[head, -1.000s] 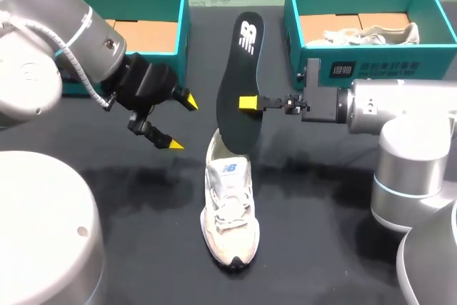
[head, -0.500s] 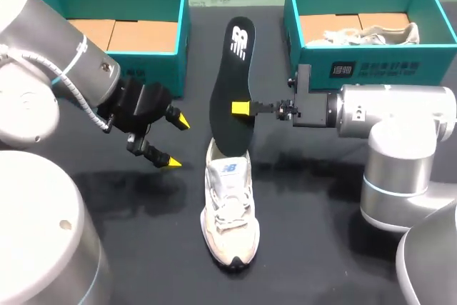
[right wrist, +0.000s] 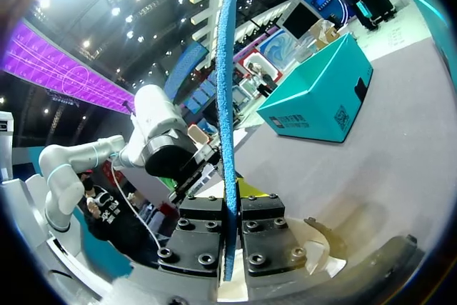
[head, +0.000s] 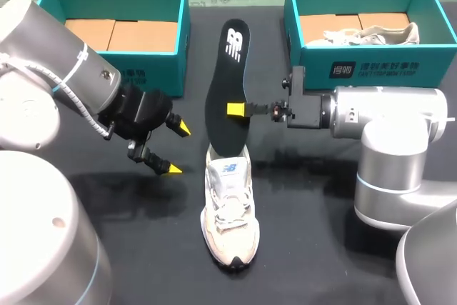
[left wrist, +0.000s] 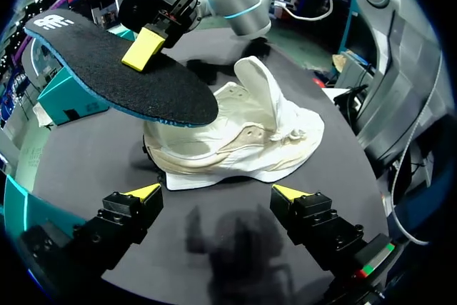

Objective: Take the shoe out of the shoebox, open the shoe tongue, remove and reinsert the insole, then place the shoe into the shoebox

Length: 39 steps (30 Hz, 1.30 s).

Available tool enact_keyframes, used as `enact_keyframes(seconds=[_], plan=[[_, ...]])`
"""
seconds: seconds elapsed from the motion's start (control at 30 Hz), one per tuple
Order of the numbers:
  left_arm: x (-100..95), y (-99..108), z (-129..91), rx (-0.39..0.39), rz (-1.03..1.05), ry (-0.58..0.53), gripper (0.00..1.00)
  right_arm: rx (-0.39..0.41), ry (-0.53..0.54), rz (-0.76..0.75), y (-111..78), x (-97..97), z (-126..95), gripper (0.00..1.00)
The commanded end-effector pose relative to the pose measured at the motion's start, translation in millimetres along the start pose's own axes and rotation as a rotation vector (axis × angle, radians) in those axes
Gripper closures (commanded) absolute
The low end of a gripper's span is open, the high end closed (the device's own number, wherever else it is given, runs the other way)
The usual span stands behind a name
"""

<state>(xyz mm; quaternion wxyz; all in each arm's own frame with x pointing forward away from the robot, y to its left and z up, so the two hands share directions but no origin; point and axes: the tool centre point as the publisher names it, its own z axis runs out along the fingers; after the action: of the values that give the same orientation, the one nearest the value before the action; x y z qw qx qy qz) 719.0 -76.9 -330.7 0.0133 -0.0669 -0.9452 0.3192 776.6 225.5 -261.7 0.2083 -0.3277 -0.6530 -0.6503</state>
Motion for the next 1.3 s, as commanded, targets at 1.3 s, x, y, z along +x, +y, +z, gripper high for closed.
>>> enact_keyframes(seconds=[1.3], plan=[[-6.4, -4, 34, -0.020, -0.029, 0.010, 0.00, -0.067, 0.055, -0.135, -3.8, -12.0, 11, 1.00]])
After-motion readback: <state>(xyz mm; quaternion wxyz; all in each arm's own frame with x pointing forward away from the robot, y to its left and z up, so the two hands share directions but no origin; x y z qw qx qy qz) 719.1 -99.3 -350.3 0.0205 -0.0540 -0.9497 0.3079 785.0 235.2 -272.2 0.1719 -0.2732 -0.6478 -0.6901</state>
